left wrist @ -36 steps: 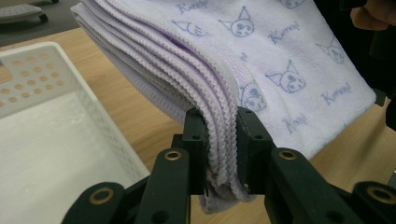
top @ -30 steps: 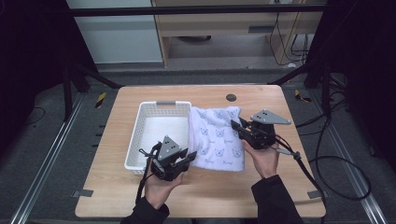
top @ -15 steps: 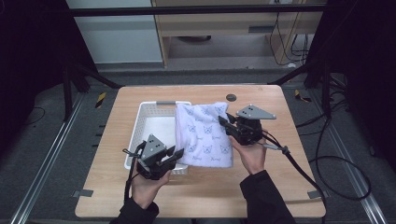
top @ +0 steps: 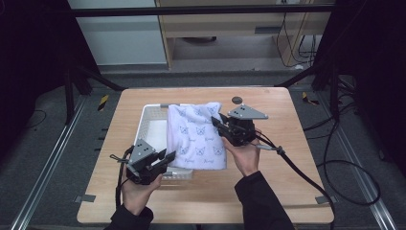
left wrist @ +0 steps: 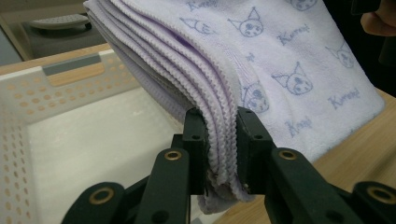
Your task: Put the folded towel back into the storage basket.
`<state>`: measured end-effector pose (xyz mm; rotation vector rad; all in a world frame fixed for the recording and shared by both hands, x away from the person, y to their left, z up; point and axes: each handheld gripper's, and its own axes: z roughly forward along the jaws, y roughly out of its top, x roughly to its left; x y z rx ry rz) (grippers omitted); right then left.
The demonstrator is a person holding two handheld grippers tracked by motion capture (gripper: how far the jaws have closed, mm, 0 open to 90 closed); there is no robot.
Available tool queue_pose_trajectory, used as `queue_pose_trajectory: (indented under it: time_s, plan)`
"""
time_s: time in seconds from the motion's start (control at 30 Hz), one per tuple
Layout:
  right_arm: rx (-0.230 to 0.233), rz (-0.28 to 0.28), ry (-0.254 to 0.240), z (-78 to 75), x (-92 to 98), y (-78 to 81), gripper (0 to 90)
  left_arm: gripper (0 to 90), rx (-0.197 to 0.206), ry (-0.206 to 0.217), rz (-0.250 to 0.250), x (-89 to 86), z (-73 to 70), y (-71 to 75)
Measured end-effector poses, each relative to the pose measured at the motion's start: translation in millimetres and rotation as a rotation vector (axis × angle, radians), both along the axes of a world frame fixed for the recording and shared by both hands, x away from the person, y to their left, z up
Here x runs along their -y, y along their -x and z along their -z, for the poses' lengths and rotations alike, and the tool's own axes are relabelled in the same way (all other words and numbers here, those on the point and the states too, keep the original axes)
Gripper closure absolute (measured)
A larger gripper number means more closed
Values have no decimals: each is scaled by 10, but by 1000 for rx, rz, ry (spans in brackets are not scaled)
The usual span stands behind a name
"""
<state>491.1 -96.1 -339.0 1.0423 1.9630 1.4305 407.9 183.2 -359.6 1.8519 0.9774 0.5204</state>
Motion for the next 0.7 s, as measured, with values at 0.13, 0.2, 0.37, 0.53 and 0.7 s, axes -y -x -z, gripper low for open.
queue_pose_trajectory:
  time_s: [0.13,0.2,0.37,0.53,0.7]
  plan:
    - [-1,-7,4,-3,-89,-33,738,749,-6,2,-12,-86,-5,-12]
    - [1,-12,3,-6,-130,-45,738,749,-8,8,-24,-126,0,-23]
    - [-6,-19,-3,5,-196,-81,738,749,-12,13,-34,-190,12,-34]
    - [4,-26,16,-13,-314,-116,738,749,-10,16,-50,-269,28,-45]
    - [5,-36,23,-15,-431,-175,738,749,-9,24,-70,-350,24,-59]
